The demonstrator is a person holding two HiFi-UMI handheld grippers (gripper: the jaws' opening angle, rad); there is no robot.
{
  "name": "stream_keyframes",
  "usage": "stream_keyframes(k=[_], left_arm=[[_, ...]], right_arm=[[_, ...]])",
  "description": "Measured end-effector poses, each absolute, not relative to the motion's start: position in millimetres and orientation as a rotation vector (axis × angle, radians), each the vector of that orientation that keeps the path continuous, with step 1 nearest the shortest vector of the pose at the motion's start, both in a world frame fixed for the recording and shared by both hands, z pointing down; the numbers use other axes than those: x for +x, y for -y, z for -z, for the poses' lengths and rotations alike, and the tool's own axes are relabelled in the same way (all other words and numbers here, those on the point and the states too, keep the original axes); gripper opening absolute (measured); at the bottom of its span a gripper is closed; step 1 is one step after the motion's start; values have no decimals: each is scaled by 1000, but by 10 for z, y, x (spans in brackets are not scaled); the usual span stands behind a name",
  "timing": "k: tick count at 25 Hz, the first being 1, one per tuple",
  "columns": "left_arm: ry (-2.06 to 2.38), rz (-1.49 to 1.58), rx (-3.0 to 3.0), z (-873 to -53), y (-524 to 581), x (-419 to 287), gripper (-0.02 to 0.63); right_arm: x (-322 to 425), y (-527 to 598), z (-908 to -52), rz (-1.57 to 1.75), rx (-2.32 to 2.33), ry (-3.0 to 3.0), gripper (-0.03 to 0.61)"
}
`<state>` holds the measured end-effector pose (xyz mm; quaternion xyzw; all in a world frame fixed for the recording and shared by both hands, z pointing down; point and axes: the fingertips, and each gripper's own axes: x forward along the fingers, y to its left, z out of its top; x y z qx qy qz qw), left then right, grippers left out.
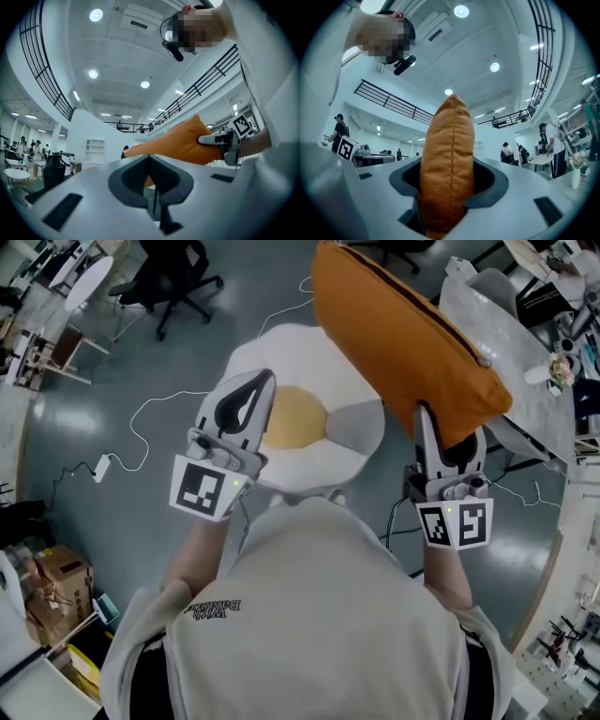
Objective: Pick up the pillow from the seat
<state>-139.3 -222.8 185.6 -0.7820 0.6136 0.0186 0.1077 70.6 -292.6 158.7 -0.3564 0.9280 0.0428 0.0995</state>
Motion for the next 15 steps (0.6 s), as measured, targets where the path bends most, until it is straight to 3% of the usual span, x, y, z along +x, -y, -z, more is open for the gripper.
stream_keyframes(k=[15], left_arm=[[-1754, -52, -2343, -1785, 2184, -1232, 9]], right_arm=[[656, 2867, -1578, -127, -999, -2791, 249]])
